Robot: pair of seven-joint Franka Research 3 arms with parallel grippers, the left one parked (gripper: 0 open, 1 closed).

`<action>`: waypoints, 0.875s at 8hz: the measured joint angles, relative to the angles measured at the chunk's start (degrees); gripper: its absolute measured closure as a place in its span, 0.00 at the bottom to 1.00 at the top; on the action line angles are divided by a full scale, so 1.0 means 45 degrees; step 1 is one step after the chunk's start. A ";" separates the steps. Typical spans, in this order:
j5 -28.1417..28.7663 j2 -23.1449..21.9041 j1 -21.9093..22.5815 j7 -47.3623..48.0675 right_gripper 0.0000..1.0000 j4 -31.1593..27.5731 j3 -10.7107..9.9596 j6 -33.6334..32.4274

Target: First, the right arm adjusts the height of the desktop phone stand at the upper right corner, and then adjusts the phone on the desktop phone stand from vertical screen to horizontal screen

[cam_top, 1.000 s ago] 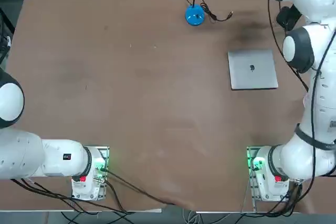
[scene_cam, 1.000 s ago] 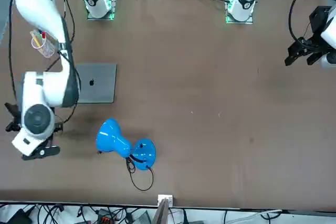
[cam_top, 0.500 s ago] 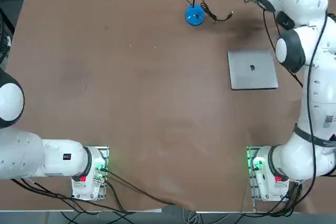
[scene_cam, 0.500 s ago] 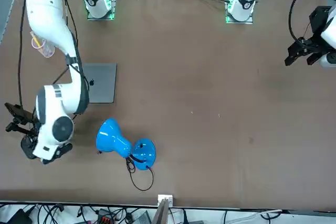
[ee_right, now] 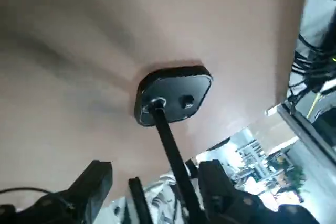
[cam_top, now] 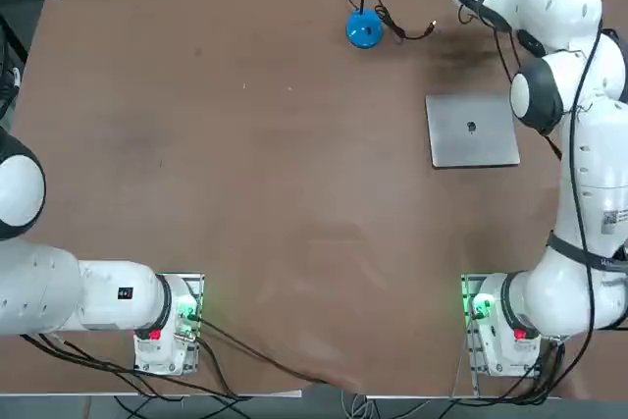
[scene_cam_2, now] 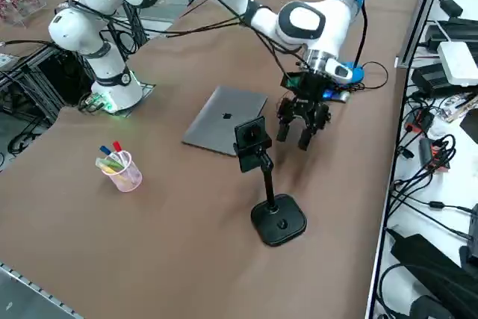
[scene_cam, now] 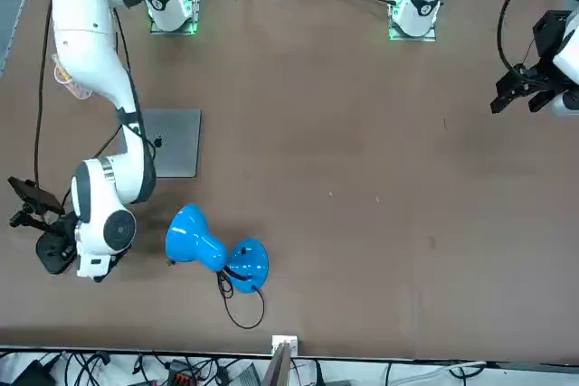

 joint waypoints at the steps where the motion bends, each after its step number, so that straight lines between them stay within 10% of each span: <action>1: -0.0130 0.0156 -0.0138 -0.0595 0.00 0.0090 -0.0017 -0.0137; 7: -0.0179 0.0294 -0.0393 -0.1614 0.00 0.0426 -0.0034 -0.1977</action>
